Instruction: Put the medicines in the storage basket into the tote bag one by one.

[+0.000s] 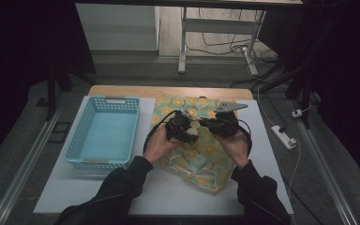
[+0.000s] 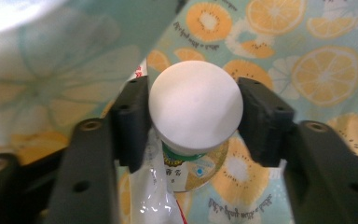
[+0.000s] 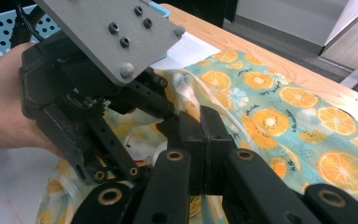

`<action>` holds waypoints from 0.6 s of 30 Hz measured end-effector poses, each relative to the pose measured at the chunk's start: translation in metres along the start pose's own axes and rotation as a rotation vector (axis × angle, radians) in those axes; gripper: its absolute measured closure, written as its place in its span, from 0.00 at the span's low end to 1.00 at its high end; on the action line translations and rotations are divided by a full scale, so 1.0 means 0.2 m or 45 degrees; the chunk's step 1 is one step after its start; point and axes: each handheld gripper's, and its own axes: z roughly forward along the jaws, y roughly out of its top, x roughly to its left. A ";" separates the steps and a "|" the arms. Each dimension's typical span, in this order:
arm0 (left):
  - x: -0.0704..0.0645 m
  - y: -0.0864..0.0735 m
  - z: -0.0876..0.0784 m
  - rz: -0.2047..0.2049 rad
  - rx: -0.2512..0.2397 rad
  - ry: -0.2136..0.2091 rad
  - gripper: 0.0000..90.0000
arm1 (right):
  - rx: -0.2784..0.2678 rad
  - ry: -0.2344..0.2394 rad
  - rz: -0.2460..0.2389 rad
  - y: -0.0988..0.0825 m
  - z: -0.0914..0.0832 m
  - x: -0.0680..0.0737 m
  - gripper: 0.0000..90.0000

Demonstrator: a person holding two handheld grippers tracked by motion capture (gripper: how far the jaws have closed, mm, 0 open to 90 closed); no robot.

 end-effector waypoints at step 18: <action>-0.07 -0.02 -0.12 0.023 -0.006 -0.051 0.23 | 0.001 0.002 0.001 0.00 0.00 0.00 1.00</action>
